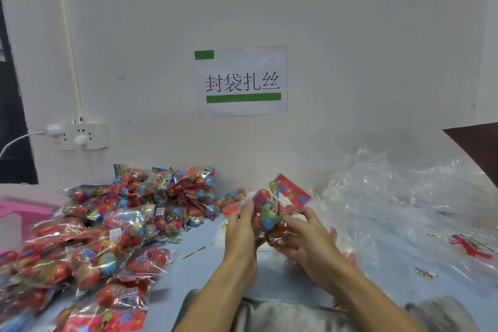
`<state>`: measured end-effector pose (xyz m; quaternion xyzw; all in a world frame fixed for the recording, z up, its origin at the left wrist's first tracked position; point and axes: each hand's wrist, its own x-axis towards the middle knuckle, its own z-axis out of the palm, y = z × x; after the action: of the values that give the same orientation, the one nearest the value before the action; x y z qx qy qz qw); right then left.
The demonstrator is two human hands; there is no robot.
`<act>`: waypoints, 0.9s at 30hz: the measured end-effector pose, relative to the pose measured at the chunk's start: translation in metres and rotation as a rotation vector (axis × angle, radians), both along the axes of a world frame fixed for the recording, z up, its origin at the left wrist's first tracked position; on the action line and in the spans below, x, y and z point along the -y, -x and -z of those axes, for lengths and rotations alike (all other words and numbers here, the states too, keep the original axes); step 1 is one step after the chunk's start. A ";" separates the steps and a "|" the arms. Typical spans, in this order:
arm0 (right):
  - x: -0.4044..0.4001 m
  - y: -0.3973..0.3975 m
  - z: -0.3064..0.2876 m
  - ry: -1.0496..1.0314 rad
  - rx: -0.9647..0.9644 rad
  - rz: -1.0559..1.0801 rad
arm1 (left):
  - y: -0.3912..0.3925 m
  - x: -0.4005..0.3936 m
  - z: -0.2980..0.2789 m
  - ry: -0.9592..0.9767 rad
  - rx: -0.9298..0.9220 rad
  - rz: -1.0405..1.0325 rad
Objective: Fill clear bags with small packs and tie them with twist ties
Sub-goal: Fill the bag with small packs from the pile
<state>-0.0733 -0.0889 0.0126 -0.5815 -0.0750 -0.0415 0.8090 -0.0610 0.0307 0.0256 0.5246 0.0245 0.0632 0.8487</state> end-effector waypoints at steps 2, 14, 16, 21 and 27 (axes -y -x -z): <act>-0.003 0.001 0.002 0.003 0.011 -0.068 | -0.001 0.001 0.003 -0.110 -0.005 -0.042; 0.001 0.007 -0.005 0.135 0.046 0.053 | 0.000 -0.006 0.003 -0.005 0.002 0.070; 0.005 0.006 -0.006 0.168 0.101 0.139 | -0.001 -0.009 0.003 -0.066 0.021 0.001; 0.007 0.011 -0.012 0.244 0.139 0.215 | -0.002 -0.012 0.004 -0.253 0.164 -0.039; 0.008 0.013 -0.013 0.255 0.101 0.169 | 0.001 -0.007 0.005 -0.379 0.294 -0.028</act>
<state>-0.0865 -0.0972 0.0258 -0.6808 -0.0713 -0.1287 0.7175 -0.0616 0.0380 0.0203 0.6593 -0.1041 0.1543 0.7285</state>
